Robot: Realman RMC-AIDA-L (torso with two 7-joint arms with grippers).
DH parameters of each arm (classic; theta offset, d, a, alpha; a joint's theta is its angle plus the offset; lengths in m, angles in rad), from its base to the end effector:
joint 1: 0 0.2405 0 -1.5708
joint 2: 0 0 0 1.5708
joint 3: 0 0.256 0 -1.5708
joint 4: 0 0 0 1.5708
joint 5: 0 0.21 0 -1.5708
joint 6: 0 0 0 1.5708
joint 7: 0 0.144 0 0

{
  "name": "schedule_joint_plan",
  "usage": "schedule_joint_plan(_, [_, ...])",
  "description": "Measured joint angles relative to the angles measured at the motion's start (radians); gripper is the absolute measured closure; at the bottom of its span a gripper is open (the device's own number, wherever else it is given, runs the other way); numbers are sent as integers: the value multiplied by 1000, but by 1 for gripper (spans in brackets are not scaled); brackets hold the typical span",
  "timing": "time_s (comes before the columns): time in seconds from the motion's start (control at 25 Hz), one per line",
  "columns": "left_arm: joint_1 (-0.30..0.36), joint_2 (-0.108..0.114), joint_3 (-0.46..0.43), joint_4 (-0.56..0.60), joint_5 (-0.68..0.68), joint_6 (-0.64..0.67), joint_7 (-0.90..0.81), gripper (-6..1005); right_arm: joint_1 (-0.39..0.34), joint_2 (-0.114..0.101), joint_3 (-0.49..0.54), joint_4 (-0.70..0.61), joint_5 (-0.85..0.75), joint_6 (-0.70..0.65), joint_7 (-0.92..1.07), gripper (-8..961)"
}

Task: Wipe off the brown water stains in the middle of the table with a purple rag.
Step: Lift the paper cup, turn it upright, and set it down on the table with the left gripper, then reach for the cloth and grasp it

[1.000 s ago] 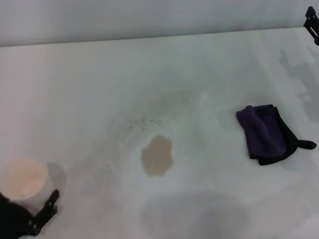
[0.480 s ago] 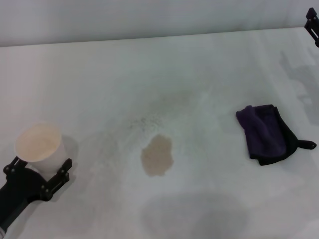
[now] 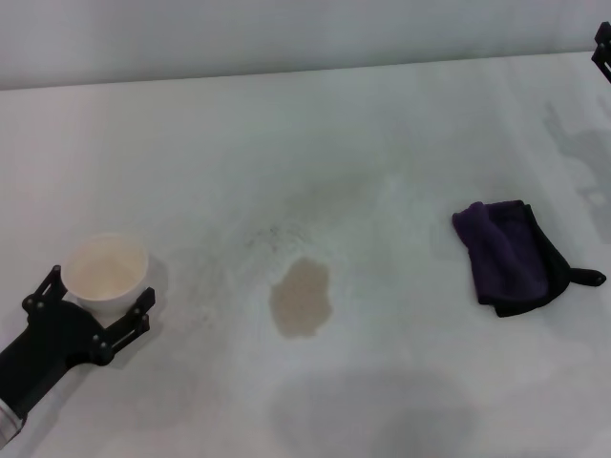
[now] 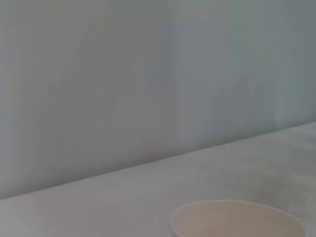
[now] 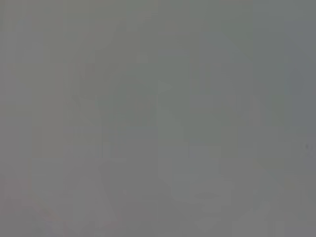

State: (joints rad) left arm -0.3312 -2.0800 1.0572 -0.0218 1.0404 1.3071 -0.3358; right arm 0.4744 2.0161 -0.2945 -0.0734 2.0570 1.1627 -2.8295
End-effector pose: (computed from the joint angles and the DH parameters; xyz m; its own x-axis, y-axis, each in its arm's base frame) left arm -0.3460 0.2411 -0.0690 0.7950 0.1450 0.5891 0.5428 -0.6036 -0.5840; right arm 0.3707 0.3426 0.0569 0.7406 0.0506 -0.6700 -0.6704 -0.0120 -0.7419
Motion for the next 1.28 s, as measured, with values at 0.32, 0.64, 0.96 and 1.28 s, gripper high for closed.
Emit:
schedule_joint_plan(0.32, [22, 0, 1, 0, 2, -11, 12, 107, -3, 0, 0, -3, 0, 0, 1, 127])
schedule_joint_plan(0.64, [72, -5, 1, -7, 3, -30, 25, 106, 4, 0, 0, -3, 0, 0, 1, 127])
schedule_joint_plan(0.96, [153, -8, -2, -6, -7, 32, 89, 106, 7, -1, -2, -4, -1, 0, -3, 127])
schedule_joint_plan(1.28, [264, -7, -6, -7, -201, 140, 177, 107, 2, -2, -30, -5, -3, 0, 8, 127])
